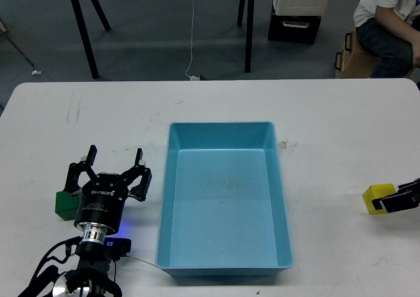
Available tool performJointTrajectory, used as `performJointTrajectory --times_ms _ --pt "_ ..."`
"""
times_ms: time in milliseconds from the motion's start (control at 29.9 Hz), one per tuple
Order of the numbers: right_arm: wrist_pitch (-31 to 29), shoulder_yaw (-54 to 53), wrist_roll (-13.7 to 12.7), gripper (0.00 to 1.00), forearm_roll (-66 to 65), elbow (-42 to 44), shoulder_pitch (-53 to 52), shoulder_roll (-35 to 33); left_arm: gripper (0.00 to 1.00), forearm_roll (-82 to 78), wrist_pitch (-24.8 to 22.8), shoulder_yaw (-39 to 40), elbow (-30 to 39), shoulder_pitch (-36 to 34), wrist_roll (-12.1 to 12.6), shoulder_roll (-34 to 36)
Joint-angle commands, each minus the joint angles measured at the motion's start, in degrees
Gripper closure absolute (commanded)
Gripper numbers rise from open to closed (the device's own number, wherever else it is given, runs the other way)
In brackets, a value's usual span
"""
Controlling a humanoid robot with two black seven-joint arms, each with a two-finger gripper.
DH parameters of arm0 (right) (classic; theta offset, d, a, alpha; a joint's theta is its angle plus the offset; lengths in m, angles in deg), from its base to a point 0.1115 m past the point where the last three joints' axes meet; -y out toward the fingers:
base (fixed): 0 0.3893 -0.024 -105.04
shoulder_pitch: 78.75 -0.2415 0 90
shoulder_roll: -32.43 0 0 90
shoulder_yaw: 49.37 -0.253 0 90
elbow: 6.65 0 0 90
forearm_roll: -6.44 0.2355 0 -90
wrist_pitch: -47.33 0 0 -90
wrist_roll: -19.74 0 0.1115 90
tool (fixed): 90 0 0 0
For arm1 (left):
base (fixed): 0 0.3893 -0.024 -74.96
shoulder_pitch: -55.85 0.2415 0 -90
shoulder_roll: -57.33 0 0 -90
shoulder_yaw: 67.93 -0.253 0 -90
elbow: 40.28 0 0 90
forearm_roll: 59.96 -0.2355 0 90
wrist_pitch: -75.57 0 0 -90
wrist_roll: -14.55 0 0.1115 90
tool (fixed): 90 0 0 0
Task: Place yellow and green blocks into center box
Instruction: 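Close the right gripper on the yellow cube and lift it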
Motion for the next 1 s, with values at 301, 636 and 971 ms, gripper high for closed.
performJointTrajectory --times_ms 301,636,971 --pt "0.0 -0.3 0.0 0.34 -0.1 2.8 1.5 3.7 0.00 0.0 0.0 0.1 0.0 0.3 -0.1 -0.1" --pt "0.0 -0.3 0.0 0.92 -0.5 2.3 0.7 3.0 0.00 0.0 0.0 0.1 -0.1 0.3 -0.1 0.0" --pt "0.0 -0.9 0.0 1.00 -4.1 -5.4 -20.2 0.2 0.00 0.0 0.2 0.3 0.0 0.1 -0.1 0.6"
